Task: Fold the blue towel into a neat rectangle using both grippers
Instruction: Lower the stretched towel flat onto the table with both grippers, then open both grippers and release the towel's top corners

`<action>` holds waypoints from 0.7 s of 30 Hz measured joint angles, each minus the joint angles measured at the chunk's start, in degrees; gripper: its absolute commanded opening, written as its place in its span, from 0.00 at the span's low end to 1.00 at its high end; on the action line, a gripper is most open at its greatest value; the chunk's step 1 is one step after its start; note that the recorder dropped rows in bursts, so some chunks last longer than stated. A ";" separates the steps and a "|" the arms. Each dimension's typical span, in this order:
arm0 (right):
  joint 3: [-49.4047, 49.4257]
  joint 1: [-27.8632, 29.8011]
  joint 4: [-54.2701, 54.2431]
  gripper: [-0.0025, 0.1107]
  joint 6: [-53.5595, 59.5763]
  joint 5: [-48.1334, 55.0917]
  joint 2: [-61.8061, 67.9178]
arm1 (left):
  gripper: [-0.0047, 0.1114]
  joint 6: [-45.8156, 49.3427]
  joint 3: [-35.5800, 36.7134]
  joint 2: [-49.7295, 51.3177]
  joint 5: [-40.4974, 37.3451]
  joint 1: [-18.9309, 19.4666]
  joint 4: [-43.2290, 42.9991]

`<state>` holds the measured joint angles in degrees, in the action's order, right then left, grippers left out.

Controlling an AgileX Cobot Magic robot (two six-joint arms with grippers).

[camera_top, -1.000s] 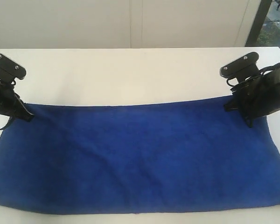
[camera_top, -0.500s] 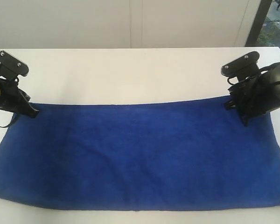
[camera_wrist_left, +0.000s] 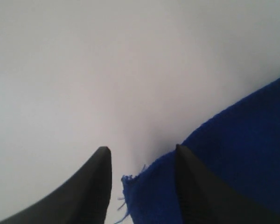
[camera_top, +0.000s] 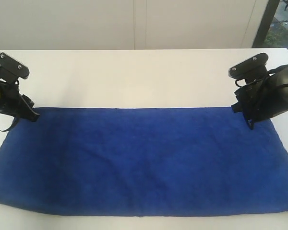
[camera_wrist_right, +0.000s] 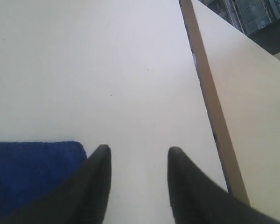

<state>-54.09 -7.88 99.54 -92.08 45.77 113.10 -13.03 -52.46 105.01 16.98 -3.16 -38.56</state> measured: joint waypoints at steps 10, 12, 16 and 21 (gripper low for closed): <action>0.00 0.00 -1.07 0.24 -0.33 0.98 -0.22 | 0.46 0.00 0.00 -1.06 -1.50 0.00 0.00; 0.00 0.00 -2.32 0.16 -0.33 0.75 -0.90 | 0.45 0.00 0.00 -2.70 -3.38 0.00 0.00; 0.50 0.00 -4.71 0.02 0.35 -2.52 -3.37 | 0.33 -1.36 0.00 -6.85 -8.61 0.00 0.00; 1.53 0.00 -9.43 0.02 3.88 -8.25 -8.23 | 0.04 -10.09 0.00 -11.50 -16.98 0.00 0.24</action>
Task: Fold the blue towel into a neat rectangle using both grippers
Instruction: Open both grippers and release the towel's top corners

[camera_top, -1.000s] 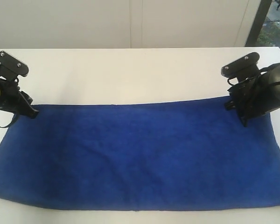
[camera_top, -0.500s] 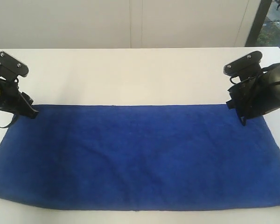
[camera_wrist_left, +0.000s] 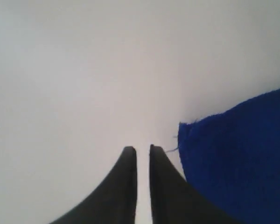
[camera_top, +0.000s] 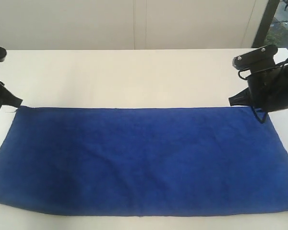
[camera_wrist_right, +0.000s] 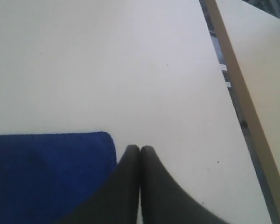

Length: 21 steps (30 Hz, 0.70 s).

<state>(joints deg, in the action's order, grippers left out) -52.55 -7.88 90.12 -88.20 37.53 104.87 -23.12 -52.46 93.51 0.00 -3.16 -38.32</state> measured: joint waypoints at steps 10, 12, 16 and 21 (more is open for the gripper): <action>4.05 0.00 -17.20 0.02 16.08 -7.29 -12.93 | 0.04 -3.10 0.00 -6.82 -16.05 -0.73 10.42; 4.84 0.00 -22.56 0.02 20.48 -8.54 -15.61 | 0.04 0.07 0.00 -7.90 -19.13 -0.73 15.11; 5.59 0.00 -33.61 0.02 30.79 -8.72 -20.55 | 0.04 7.88 0.00 -9.55 -25.17 -0.73 23.80; 5.78 0.00 -54.11 0.02 49.31 -7.21 -26.10 | 0.04 13.48 0.00 -10.53 -32.51 -0.73 28.77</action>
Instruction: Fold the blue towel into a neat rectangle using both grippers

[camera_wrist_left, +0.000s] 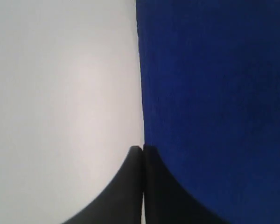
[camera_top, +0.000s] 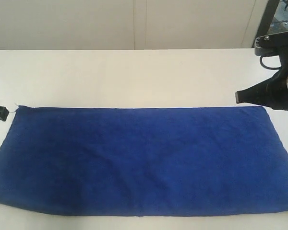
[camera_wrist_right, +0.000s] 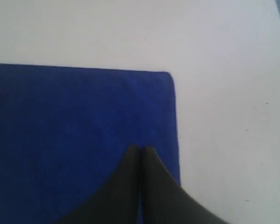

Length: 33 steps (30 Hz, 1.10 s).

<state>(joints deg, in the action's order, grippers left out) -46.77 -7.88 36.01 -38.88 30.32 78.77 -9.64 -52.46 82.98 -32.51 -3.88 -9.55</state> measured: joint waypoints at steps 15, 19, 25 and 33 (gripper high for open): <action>1.87 0.00 -19.92 0.02 18.92 -2.44 2.98 | 0.04 -0.35 10.06 0.00 1.69 0.00 -2.55; 1.87 0.00 -20.26 0.02 18.92 -4.01 3.09 | 0.04 -3.05 10.17 1.39 2.45 0.00 -6.59; 1.87 0.00 -20.37 0.02 18.92 -4.50 3.09 | 0.04 -3.32 10.17 6.81 2.30 0.00 -6.07; 1.87 0.00 -20.37 0.02 18.92 -6.59 3.09 | 0.04 7.85 10.09 7.41 -1.03 0.00 5.98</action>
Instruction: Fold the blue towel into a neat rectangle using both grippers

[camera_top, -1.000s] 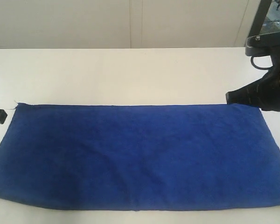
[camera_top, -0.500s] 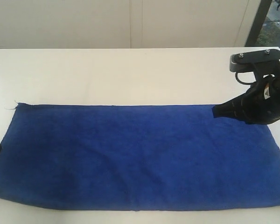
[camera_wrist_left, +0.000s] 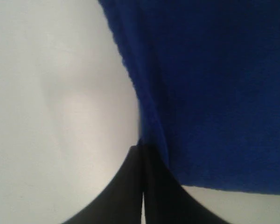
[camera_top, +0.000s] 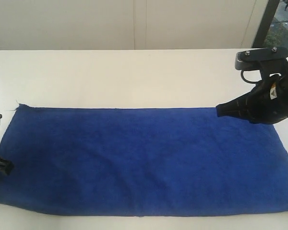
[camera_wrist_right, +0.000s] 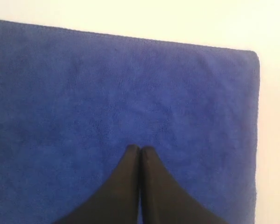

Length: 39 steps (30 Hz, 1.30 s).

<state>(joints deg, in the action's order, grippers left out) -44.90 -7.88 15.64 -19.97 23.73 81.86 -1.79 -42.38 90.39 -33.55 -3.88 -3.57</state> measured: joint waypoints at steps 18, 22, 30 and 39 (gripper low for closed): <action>0.00 0.00 -0.71 0.02 0.00 -0.46 0.00 | 0.04 9.80 -4.77 -1.94 -4.77 0.00 9.30; 0.00 0.00 -0.71 0.02 0.00 -0.46 0.00 | 0.04 9.07 -5.44 -2.34 -9.59 0.00 5.78; 0.00 0.00 -1.37 0.02 0.00 -0.46 0.00 | 0.04 1.09 -4.73 -3.79 -11.20 -0.08 -4.40; 0.00 0.00 -2.04 0.02 0.00 -0.46 0.00 | 0.04 -4.68 -2.82 0.42 -6.26 -0.08 -11.86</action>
<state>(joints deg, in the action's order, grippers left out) -44.90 -7.88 13.60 -19.97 23.27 81.86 -6.47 -45.19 90.81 -39.80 -3.97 -15.43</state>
